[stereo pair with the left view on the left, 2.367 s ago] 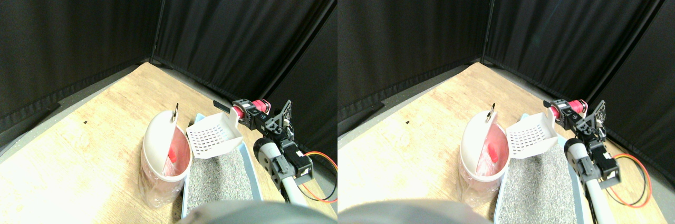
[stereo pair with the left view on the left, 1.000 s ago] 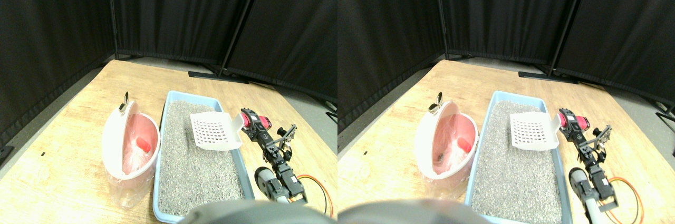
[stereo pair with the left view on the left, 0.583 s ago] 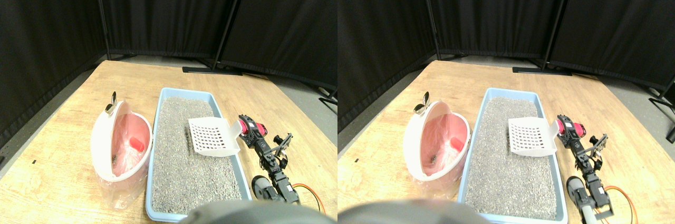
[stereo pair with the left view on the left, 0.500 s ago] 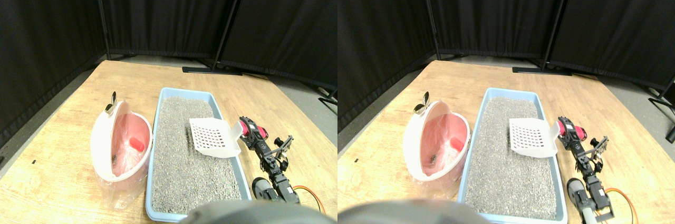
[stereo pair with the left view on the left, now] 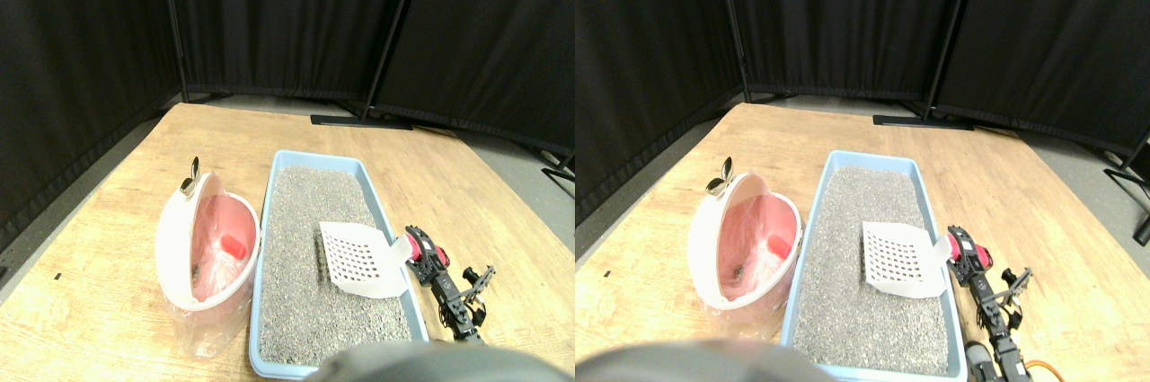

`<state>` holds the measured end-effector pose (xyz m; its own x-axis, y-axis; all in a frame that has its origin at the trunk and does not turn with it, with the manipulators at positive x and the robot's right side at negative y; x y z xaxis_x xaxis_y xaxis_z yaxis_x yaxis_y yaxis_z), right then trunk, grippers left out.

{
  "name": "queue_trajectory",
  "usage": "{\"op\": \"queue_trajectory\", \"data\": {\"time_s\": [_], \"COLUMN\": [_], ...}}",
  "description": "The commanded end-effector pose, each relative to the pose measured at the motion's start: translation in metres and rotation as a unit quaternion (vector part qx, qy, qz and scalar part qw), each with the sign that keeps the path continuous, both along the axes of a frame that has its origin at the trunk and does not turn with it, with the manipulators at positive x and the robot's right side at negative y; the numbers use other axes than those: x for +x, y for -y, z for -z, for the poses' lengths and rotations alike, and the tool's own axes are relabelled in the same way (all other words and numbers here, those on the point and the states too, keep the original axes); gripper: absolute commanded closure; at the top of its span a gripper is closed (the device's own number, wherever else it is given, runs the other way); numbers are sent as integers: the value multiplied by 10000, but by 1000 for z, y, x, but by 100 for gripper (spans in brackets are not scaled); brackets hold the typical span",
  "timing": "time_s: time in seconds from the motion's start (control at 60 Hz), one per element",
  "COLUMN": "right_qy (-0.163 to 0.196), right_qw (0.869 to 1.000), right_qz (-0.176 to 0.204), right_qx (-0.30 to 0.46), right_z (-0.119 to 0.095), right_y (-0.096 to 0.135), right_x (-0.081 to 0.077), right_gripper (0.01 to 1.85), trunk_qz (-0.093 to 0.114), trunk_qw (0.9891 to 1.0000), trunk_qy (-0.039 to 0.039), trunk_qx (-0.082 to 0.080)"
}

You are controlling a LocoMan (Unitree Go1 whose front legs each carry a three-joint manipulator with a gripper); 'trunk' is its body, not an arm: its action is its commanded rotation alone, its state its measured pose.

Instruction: Scoop (unimanual)

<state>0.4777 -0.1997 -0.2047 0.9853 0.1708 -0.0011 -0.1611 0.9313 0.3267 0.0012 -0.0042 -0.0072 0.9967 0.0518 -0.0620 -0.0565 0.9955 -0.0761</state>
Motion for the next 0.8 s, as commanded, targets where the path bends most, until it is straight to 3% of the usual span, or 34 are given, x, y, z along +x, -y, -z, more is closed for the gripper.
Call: {"op": "queue_trajectory", "data": {"time_s": [0.017,0.133,0.167,0.217,0.267,0.35,0.433,0.6,0.717,0.8], "right_qy": [-171,-508,-753,-879,-1171,-1444,-1639,-1474,-1135,-809], "right_qw": [9996,9973,9947,9931,9889,9850,9827,9859,9906,9937], "right_qz": [236,521,699,771,908,826,720,574,491,472], "right_qx": [-25,-22,-38,-42,-124,-455,-480,-540,-577,-615], "right_z": [11,16,15,14,11,5,0,-14,-28,-38], "right_y": [5,7,8,9,9,8,7,2,-1,-2], "right_x": [-3,-8,-11,-12,-15,-19,-22,-29,-34,-38], "right_gripper": [181,171,146,135,105,68,45,39,51,72], "trunk_qz": [38,38,46,57,64,73,86,119,141,174], "trunk_qw": [9999,9999,9999,9999,9999,9999,9999,9999,9998,9998], "trunk_qy": [99,99,92,96,103,99,109,121,114,114], "trunk_qx": [-65,-65,-56,-43,-37,-28,-14,-6,-5,-2]}}
